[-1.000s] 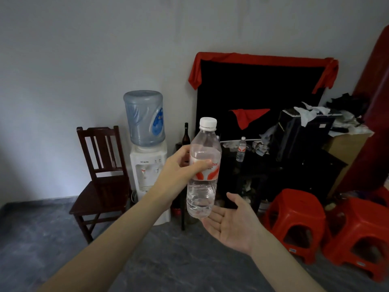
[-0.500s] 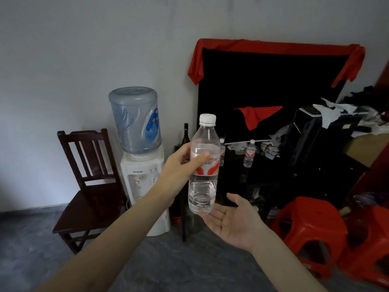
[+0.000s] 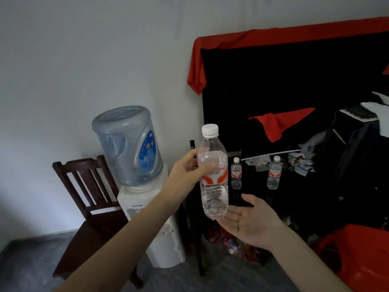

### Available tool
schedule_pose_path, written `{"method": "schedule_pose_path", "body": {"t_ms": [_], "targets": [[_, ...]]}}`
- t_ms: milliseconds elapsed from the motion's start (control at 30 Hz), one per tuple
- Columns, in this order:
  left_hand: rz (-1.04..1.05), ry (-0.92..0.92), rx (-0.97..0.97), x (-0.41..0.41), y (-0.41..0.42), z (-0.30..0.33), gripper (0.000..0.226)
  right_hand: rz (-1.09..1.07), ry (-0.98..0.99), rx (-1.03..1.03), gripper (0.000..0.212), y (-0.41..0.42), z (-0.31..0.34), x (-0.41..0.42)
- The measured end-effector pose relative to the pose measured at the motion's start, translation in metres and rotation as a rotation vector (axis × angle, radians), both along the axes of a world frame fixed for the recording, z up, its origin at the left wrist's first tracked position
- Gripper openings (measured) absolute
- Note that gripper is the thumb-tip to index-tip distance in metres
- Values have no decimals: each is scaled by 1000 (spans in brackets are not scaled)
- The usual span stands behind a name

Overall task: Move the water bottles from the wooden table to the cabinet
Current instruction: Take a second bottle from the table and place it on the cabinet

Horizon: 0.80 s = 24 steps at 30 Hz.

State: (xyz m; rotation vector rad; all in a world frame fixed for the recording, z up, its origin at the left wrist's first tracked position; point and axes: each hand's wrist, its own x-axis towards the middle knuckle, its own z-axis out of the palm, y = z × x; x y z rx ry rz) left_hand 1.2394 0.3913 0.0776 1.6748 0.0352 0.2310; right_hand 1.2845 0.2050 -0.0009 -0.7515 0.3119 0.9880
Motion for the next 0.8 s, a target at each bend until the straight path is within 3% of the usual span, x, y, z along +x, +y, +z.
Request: {"method": "schedule_pose_path", "body": {"t_ms": [400,700,800], "targets": [[56,-48,24,125,30,-29,58,51,59,-53,62,29,-30,139],[3,-80,138,221,95,-61,41,-12,97,-100,55,90,-63,227],[-19,-59,155,257,121,-80,49,-41,107,-161,54,113,-73,265]]}}
